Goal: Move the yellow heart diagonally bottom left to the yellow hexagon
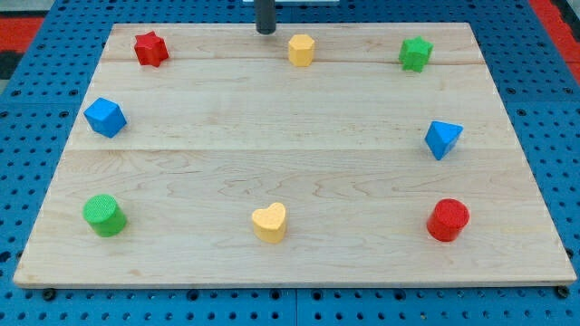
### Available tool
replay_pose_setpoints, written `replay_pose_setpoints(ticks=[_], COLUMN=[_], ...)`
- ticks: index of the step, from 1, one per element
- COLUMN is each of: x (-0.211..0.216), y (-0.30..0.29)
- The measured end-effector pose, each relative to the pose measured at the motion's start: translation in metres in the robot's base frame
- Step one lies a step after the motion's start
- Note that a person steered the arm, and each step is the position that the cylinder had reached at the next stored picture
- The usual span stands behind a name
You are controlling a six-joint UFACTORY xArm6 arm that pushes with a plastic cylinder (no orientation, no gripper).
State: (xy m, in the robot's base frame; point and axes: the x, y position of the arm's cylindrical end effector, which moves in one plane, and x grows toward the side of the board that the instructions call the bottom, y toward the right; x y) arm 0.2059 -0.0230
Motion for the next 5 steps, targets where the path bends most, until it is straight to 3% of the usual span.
replay_pose_setpoints(ticks=[1,2,3,4,5], x=[0.04,0.003,0.078,0.192,0.296], y=[-0.008,-0.031,-0.046,-0.017,0.077])
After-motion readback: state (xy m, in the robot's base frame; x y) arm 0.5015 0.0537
